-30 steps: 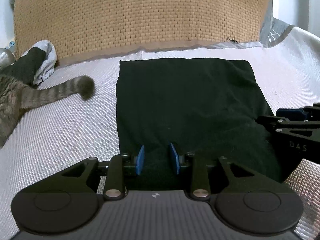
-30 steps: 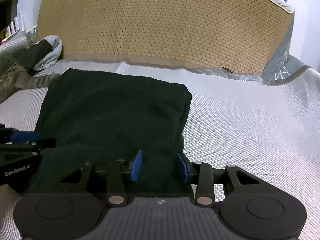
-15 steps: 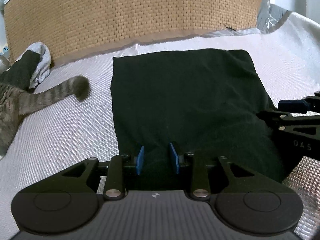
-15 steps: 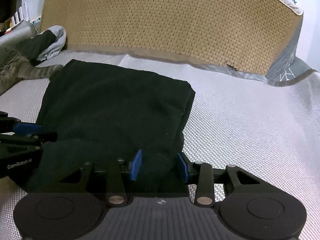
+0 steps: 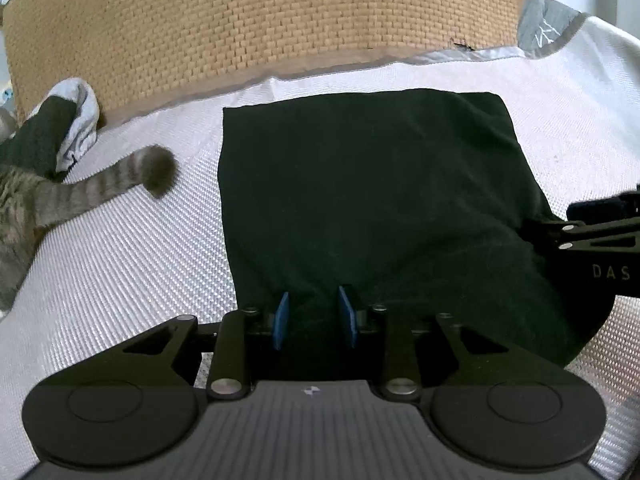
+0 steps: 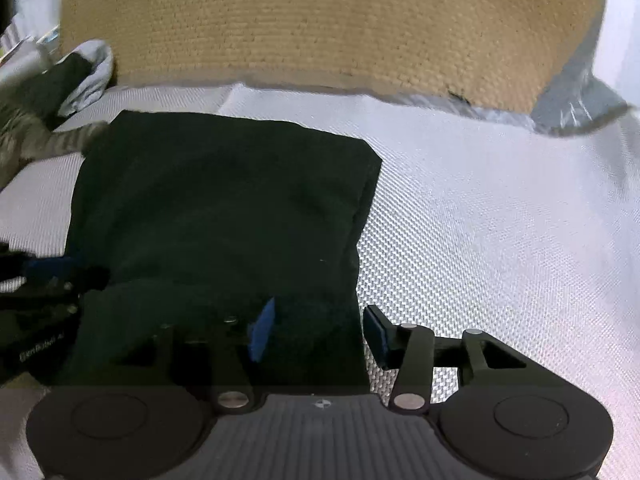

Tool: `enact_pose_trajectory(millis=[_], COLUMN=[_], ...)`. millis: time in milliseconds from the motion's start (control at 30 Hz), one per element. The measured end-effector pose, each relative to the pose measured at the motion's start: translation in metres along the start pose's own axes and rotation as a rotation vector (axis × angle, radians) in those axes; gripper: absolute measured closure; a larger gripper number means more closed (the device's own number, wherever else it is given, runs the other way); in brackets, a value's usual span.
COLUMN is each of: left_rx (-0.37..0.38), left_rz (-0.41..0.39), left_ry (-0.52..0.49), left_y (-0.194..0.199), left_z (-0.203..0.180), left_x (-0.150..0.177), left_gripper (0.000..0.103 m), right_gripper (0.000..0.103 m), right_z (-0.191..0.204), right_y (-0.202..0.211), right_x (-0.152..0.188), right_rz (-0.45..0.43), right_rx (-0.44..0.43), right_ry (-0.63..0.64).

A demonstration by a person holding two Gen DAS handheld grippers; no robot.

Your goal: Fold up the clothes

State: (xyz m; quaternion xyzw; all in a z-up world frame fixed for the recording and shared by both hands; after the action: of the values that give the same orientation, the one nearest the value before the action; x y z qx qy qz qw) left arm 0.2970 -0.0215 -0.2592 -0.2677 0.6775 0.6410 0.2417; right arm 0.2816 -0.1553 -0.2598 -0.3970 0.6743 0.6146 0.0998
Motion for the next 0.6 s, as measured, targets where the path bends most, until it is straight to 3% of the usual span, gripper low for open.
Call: enact_pose_trajectory(millis=[333, 433, 600], left_rx=[0.013, 0.016, 0.020], left_rz=[0.016, 0.027, 0.030], left_ry=[0.018, 0.019, 0.008], left_y=[-0.002, -0.002, -0.001], left_z=[0.002, 0.002, 0.002], left_x=[-0.001, -0.002, -0.002], left_gripper=[0.074, 0.074, 0.074], right_gripper=[0.049, 0.038, 0.035], right_z=[0.002, -0.002, -0.009], right_y=[0.001, 0.002, 0.003], right_x=[-0.010, -0.003, 0.002], right_rz=[0.082, 0.029, -0.036], right_rx=[0.059, 0.077, 0.037], right_ry=[-0.068, -0.100, -0.163])
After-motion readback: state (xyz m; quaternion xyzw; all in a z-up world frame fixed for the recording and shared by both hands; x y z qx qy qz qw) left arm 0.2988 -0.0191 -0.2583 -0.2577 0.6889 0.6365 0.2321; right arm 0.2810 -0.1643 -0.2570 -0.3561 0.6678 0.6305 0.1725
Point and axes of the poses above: each gripper's, at about its wrist camera, not at the fingertips, and y roughly against the way its jaws point, z to its left, x to its underside, the point moved 9 cm from there along -y, roughly the way its jaws point, and after that the axes turned 15 degrees about y, right-handed, at the moved point
